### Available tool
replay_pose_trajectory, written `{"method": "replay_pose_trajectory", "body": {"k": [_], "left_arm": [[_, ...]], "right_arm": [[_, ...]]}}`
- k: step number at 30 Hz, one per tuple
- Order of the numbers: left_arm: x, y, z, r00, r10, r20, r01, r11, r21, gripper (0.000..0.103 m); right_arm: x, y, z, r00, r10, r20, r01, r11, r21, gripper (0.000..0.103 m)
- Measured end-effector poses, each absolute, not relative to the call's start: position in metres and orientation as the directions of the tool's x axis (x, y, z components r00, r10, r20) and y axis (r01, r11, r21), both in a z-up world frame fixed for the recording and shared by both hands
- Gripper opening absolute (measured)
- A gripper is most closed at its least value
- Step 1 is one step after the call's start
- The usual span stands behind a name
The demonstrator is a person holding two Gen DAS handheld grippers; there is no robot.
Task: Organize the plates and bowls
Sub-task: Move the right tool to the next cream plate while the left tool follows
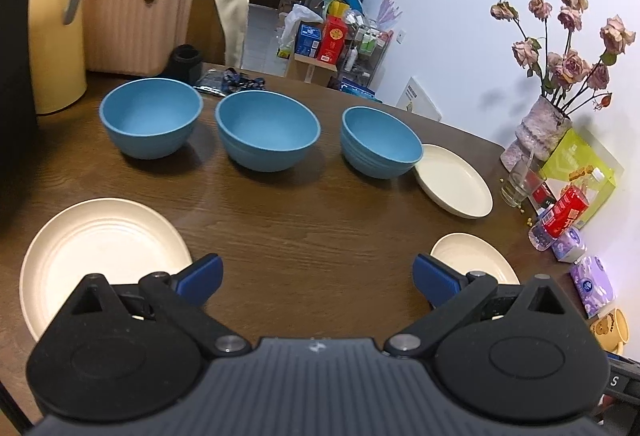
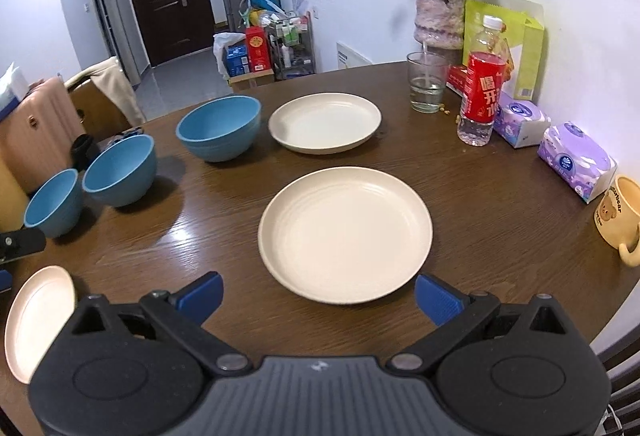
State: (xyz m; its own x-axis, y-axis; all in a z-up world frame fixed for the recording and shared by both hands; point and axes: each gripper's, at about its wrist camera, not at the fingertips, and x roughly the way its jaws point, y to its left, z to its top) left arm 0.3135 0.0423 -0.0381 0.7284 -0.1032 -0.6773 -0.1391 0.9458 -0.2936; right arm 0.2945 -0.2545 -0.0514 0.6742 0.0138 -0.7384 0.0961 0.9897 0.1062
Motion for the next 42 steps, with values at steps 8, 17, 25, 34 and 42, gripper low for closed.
{"method": "replay_pose_trajectory", "body": {"k": [8, 17, 25, 34, 42], "left_arm": [[0.342, 0.015, -0.042, 0.716, -0.119, -0.688, -0.114, 0.952, -0.283, 0.103], [0.375, -0.021, -0.045, 0.702, -0.146, -0.698, -0.064, 0.962, -0.265, 0.103], [0.399, -0.043, -0.053, 0.676, -0.150, -0.722, -0.043, 0.970, -0.241, 0.103], [0.425, -0.068, -0.072, 0.629, -0.150, -0.763, -0.027, 0.977, -0.213, 0.103], [0.449, -0.096, -0.101, 0.562, -0.160, -0.812, -0.014, 0.979, -0.202, 0.102]], "right_arm": [[0.319, -0.279, -0.060, 0.655, 0.018, -0.755, 0.097, 0.989, 0.108, 0.098], [0.341, -0.308, -0.073, 0.630, 0.029, -0.776, 0.115, 0.985, 0.131, 0.098], [0.359, -0.338, -0.090, 0.602, 0.024, -0.798, 0.168, 0.973, 0.156, 0.098], [0.382, -0.365, -0.115, 0.561, 0.032, -0.827, 0.205, 0.963, 0.177, 0.091], [0.405, -0.390, -0.139, 0.530, 0.052, -0.846, 0.233, 0.951, 0.204, 0.087]]}}
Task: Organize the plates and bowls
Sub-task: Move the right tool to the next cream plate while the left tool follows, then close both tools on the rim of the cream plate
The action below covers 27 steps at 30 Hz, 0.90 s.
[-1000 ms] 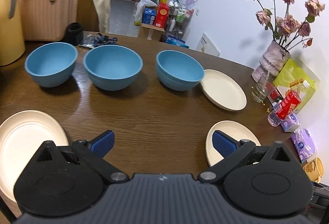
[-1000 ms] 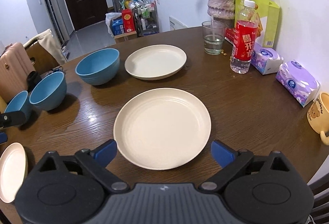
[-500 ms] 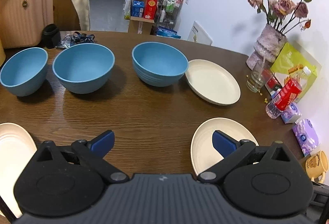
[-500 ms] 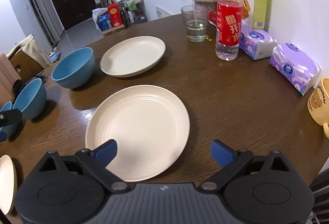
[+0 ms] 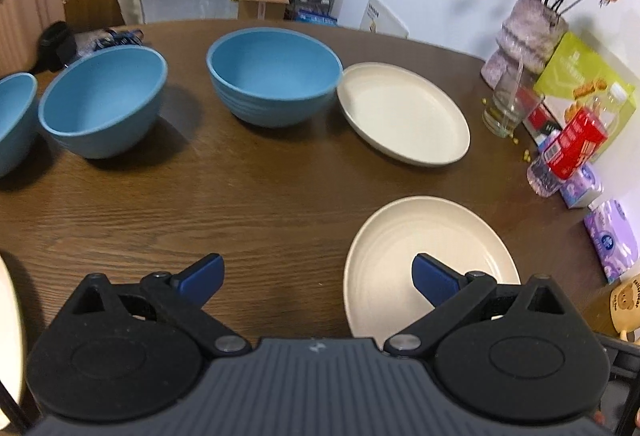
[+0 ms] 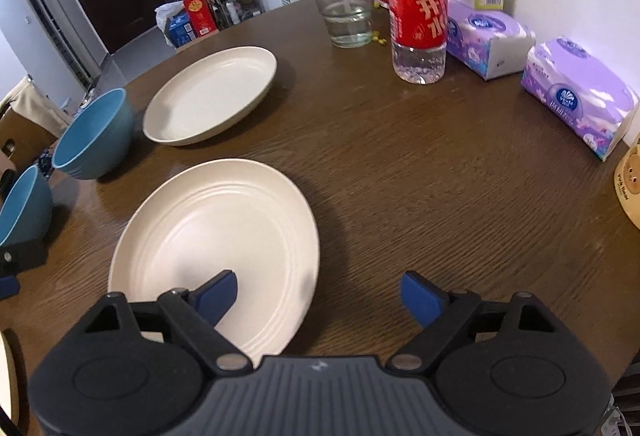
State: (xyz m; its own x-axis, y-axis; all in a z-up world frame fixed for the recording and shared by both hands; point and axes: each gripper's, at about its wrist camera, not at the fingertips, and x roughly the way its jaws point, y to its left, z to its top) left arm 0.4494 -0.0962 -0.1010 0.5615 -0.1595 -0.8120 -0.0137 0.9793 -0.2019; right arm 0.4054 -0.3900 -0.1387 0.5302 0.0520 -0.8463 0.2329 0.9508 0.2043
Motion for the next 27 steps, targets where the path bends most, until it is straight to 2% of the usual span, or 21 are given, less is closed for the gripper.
{"method": "replay_pose_trajectory", "body": {"k": [8, 13, 16, 19, 23, 27], "left_arm": [[0.467, -0.117, -0.122, 0.517, -0.159, -0.841, -0.019, 0.980, -0.196, 0.100], [0.475, -0.123, -0.133, 0.493, -0.162, -0.855, -0.024, 0.980, -0.200, 0.097], [0.478, -0.125, -0.138, 0.485, -0.159, -0.860, -0.030, 0.980, -0.198, 0.094], [0.481, -0.126, -0.142, 0.476, -0.158, -0.865, -0.033, 0.980, -0.197, 0.090], [0.483, -0.127, -0.147, 0.464, -0.162, -0.871, -0.030, 0.980, -0.198, 0.080], [0.486, -0.126, -0.152, 0.453, -0.166, -0.876, -0.042, 0.977, -0.207, 0.073]], "right_arm": [[0.425, -0.403, -0.154, 0.521, 0.093, -0.848, 0.214, 0.948, 0.235, 0.077], [0.435, -0.405, -0.161, 0.512, 0.117, -0.851, 0.196, 0.949, 0.248, 0.075], [0.440, -0.406, -0.165, 0.505, 0.131, -0.853, 0.188, 0.948, 0.257, 0.068], [0.443, -0.406, -0.167, 0.504, 0.144, -0.852, 0.177, 0.948, 0.265, 0.065], [0.446, -0.405, -0.171, 0.501, 0.169, -0.849, 0.161, 0.945, 0.284, 0.055], [0.447, -0.405, -0.174, 0.498, 0.192, -0.845, 0.148, 0.942, 0.302, 0.051]]}}
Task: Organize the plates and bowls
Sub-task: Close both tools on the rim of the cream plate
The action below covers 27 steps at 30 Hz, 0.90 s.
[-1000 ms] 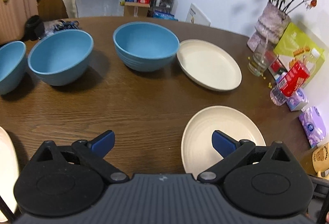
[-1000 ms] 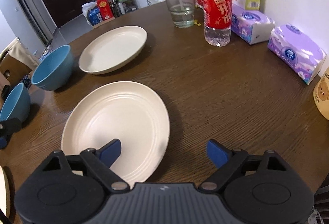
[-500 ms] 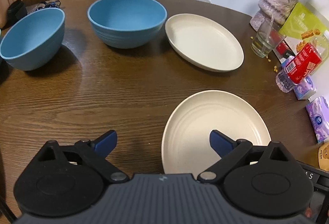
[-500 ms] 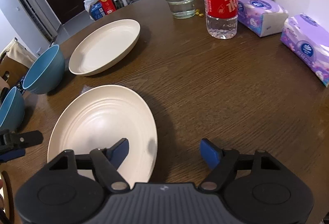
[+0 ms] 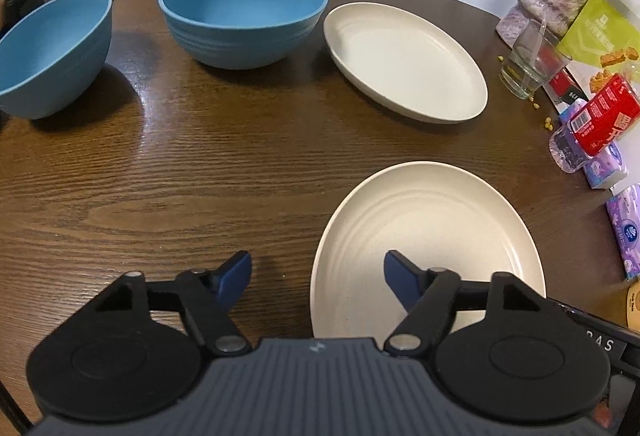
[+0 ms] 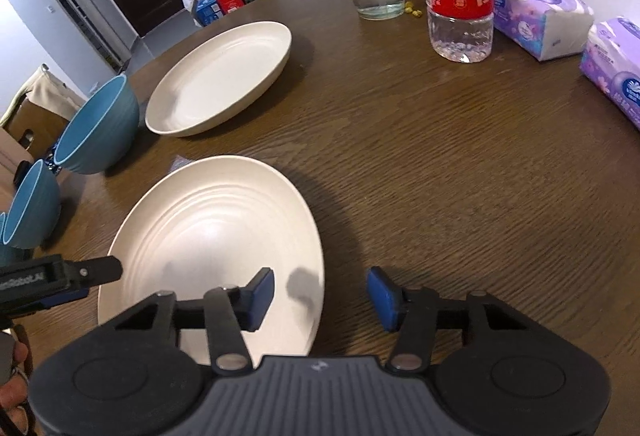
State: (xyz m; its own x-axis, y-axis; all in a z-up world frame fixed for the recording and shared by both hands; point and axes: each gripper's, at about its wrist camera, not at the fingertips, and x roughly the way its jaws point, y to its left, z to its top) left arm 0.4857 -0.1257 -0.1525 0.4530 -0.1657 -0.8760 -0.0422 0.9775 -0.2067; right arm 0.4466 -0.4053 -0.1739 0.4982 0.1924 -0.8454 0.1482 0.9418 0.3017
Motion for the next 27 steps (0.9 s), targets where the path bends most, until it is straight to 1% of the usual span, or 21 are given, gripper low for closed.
{"method": "replay_pose_trajectory", "body": {"k": [1, 3, 5, 7, 9, 10, 12, 13, 15, 16, 18, 20, 21, 27], "left_arm": [[0.486, -0.125, -0.154, 0.451, -0.166, -0.877, -0.045, 0.977, -0.209, 0.072], [0.488, -0.125, -0.156, 0.446, -0.169, -0.879, -0.047, 0.976, -0.212, 0.066], [0.489, -0.124, -0.159, 0.439, -0.176, -0.881, -0.048, 0.975, -0.219, 0.062], [0.491, -0.125, -0.162, 0.431, -0.180, -0.884, -0.050, 0.974, -0.223, 0.057], [0.492, -0.125, -0.165, 0.425, -0.186, -0.886, -0.054, 0.972, -0.229, 0.047], [0.493, -0.124, -0.166, 0.423, -0.193, -0.885, -0.055, 0.970, -0.238, 0.044], [0.495, -0.124, -0.167, 0.428, -0.204, -0.880, -0.054, 0.967, -0.250, 0.037], [0.496, -0.124, -0.167, 0.429, -0.209, -0.879, -0.052, 0.966, -0.255, 0.036], [0.498, -0.124, -0.168, 0.430, -0.218, -0.876, -0.046, 0.964, -0.263, 0.027], [0.498, -0.125, -0.169, 0.429, -0.224, -0.875, -0.044, 0.962, -0.268, 0.025], [0.498, -0.126, -0.169, 0.431, -0.220, -0.875, -0.046, 0.963, -0.265, 0.025], [0.499, -0.126, -0.169, 0.431, -0.221, -0.875, -0.050, 0.962, -0.267, 0.025], [0.499, -0.128, -0.169, 0.431, -0.218, -0.875, -0.052, 0.963, -0.266, 0.025], [0.500, -0.134, -0.169, 0.433, -0.200, -0.879, -0.054, 0.968, -0.246, 0.024]], "right_arm": [[0.447, -0.405, -0.174, 0.499, 0.197, -0.844, 0.144, 0.941, 0.305, 0.050], [0.449, -0.406, -0.175, 0.500, 0.205, -0.841, 0.137, 0.941, 0.310, 0.048], [0.451, -0.406, -0.175, 0.500, 0.214, -0.839, 0.130, 0.939, 0.317, 0.041], [0.453, -0.405, -0.176, 0.499, 0.222, -0.838, 0.125, 0.938, 0.323, 0.036], [0.454, -0.405, -0.177, 0.498, 0.228, -0.837, 0.120, 0.937, 0.327, 0.031], [0.455, -0.405, -0.177, 0.496, 0.233, -0.836, 0.117, 0.937, 0.330, 0.027], [0.456, -0.405, -0.177, 0.496, 0.236, -0.836, 0.118, 0.935, 0.334, 0.025], [0.456, -0.405, -0.178, 0.496, 0.236, -0.836, 0.119, 0.935, 0.334, 0.022], [0.457, -0.406, -0.179, 0.495, 0.242, -0.834, 0.118, 0.933, 0.340, 0.019], [0.458, -0.406, -0.179, 0.494, 0.248, -0.833, 0.116, 0.931, 0.346, 0.017], [0.458, -0.408, -0.180, 0.494, 0.256, -0.831, 0.115, 0.928, 0.355, 0.016], [0.458, -0.409, -0.181, 0.495, 0.255, -0.830, 0.119, 0.927, 0.356, 0.011], [0.457, -0.410, -0.182, 0.496, 0.255, -0.830, 0.122, 0.926, 0.357, 0.010], [0.454, -0.414, -0.182, 0.504, 0.271, -0.820, 0.121, 0.918, 0.378, 0.009]]}}
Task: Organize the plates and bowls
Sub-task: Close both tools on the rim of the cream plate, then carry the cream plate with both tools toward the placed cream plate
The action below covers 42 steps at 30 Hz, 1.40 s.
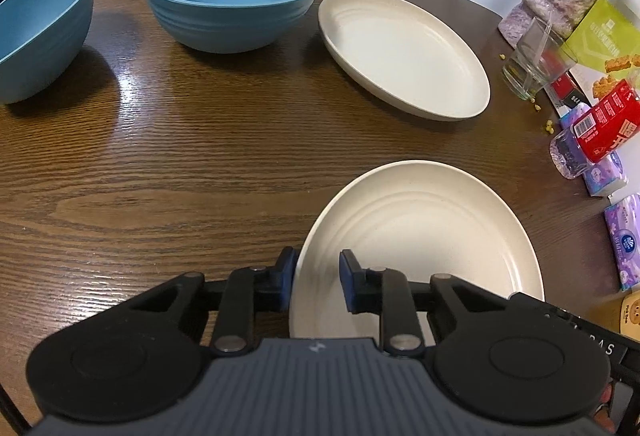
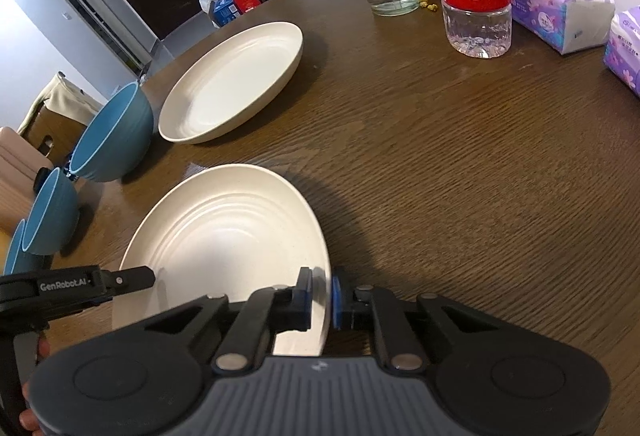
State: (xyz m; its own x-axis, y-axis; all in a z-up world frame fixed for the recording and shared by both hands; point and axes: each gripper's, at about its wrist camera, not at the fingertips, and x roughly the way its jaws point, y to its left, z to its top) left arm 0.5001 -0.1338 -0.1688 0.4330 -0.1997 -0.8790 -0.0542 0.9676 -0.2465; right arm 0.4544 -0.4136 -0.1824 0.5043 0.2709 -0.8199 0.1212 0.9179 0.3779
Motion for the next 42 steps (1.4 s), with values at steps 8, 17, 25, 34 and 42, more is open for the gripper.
{"method": "replay_pose_trajectory", "body": {"k": [8, 17, 25, 34, 42], "left_arm": [[0.492, -0.135, -0.164, 0.445, -0.172, -0.879, -0.056, 0.974, -0.219, 0.024], [0.482, -0.130, -0.154, 0.467, -0.145, -0.872, -0.076, 0.976, -0.204, 0.024], [0.472, -0.122, -0.144, 0.486, -0.121, -0.866, -0.102, 0.976, -0.194, 0.024], [0.455, -0.110, -0.131, 0.506, -0.080, -0.859, -0.152, 0.972, -0.180, 0.024], [0.433, -0.095, -0.120, 0.524, -0.026, -0.851, -0.218, 0.962, -0.163, 0.024]], "right_arm": [[0.448, -0.412, -0.182, 0.514, 0.282, -0.810, 0.102, 0.918, 0.384, 0.009], [0.446, -0.410, -0.176, 0.534, 0.309, -0.787, 0.067, 0.913, 0.403, 0.009], [0.445, -0.401, -0.169, 0.541, 0.335, -0.771, 0.029, 0.909, 0.416, 0.008], [0.446, -0.391, -0.160, 0.545, 0.377, -0.749, -0.029, 0.901, 0.433, 0.008], [0.444, -0.375, -0.151, 0.539, 0.429, -0.725, -0.100, 0.887, 0.451, 0.007]]}}
